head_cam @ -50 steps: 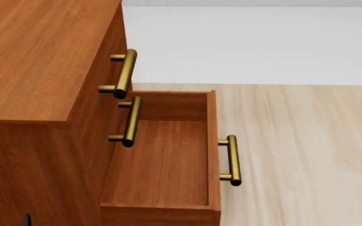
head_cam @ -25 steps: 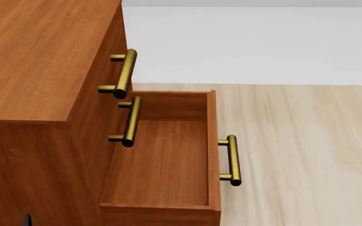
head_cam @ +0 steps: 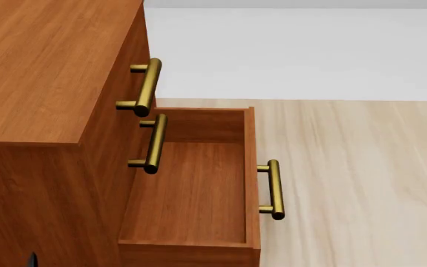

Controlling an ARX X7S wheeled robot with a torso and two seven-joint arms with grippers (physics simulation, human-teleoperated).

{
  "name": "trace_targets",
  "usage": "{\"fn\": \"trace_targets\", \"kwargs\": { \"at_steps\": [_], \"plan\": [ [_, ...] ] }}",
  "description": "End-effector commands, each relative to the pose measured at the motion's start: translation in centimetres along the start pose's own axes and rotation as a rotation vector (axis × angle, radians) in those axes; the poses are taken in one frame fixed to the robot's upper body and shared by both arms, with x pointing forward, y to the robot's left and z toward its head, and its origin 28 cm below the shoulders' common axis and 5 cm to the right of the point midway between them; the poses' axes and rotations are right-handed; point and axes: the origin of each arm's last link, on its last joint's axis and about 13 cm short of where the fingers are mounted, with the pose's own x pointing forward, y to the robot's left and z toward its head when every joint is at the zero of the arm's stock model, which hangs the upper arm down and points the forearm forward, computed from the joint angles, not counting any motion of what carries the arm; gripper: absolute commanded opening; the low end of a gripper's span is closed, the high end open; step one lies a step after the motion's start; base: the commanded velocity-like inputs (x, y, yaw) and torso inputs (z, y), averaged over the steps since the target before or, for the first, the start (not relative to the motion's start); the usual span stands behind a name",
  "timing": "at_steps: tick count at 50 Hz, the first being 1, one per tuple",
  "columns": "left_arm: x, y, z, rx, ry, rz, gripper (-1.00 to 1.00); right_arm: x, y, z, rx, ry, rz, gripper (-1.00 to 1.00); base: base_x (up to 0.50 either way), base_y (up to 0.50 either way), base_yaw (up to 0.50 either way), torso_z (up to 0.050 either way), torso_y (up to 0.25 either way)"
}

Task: Put the bowl in the bottom drawer of the cabinet.

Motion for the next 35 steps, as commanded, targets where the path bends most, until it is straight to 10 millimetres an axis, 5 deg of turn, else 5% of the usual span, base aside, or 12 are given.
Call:
{"fn": "trace_targets", "kwargs": {
  "at_steps": [1, 22, 26, 35],
  "plan": [
    [0.1, 0.0, 0.1, -0.001, -0.001, 0.001, 1.0, -0.6, 2.7, 0.8, 0.037, -0.048, 0.154, -1.0, 0.01, 0.0, 0.0, 0.0, 0.0],
    [0.0, 0.1, 0.1, -0.001, -0.004, 0.005, 1.0, -6.8, 5.3, 7.2, 0.196, -0.29, 0.256, -1.0, 0.0, 0.0, 0.0, 0.0, 0.0],
    [-0.1, 0.2, 0.2, -0.001, -0.007, 0.009, 1.0, -9.8, 6.2, 9.7, 0.245, -0.371, 0.283, -1.0, 0.0, 0.0, 0.0, 0.0, 0.0],
    [-0.2, 0.2, 0.3, -0.001, -0.009, 0.007, 1.0, -11.3, 7.2, 11.5, 0.283, -0.368, 0.296, -1.0, 0.0, 0.0, 0.0, 0.0, 0.0]
  ]
}}
